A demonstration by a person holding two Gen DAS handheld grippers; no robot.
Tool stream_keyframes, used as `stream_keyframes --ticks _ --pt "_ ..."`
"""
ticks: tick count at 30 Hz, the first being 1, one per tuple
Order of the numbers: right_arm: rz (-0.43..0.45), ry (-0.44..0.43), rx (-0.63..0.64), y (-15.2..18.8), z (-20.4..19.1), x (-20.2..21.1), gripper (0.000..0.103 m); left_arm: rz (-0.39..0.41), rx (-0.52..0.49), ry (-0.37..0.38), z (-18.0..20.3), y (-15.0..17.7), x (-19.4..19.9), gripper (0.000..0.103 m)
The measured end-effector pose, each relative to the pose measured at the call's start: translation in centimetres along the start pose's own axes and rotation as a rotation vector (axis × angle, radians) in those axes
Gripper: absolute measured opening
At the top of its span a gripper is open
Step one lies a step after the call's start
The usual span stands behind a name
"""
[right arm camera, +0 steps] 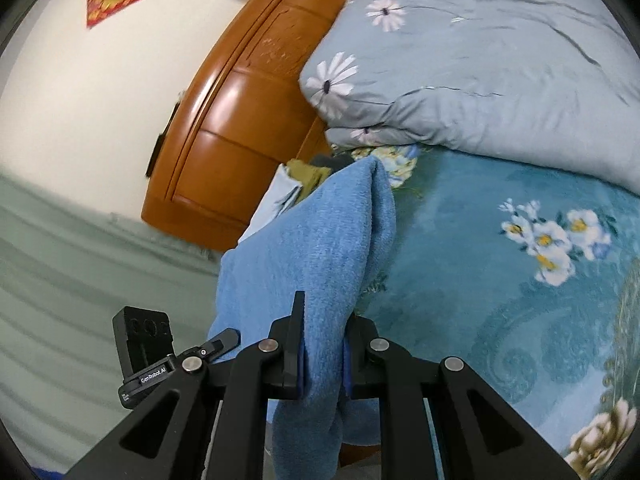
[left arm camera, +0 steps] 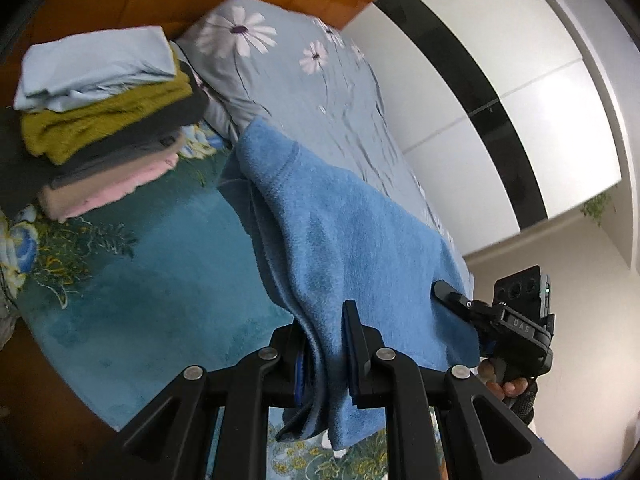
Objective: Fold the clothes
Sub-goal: 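Carry the held sweater with both grippers toward the folded clothes stack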
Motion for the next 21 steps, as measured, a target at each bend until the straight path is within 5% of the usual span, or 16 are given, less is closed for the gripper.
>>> stream_keyframes --ticks 8,21 --pt "-0.052 -0.001 0.118 -5.2 -5.1 -4.0 0.014 0.078 0.021 0.018 -3.7 -4.2 3.6 0.017" --pt "-0.207 0.060 0.194 -16.4 -12.5 -20.5 0.014 0.155 0.083 -0.024 -15.4 -15.9 8.8 0.017"
Point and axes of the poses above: each gripper's, at about its wrist camera, not at the fingertips, and x roughly against the way its jaws point, z to its right, y to its underside, the point moved 6 cm from there along -x, roughly the way its jaws point, and after that the axes turned 9 degrees about -z, right-handed, at the moved point
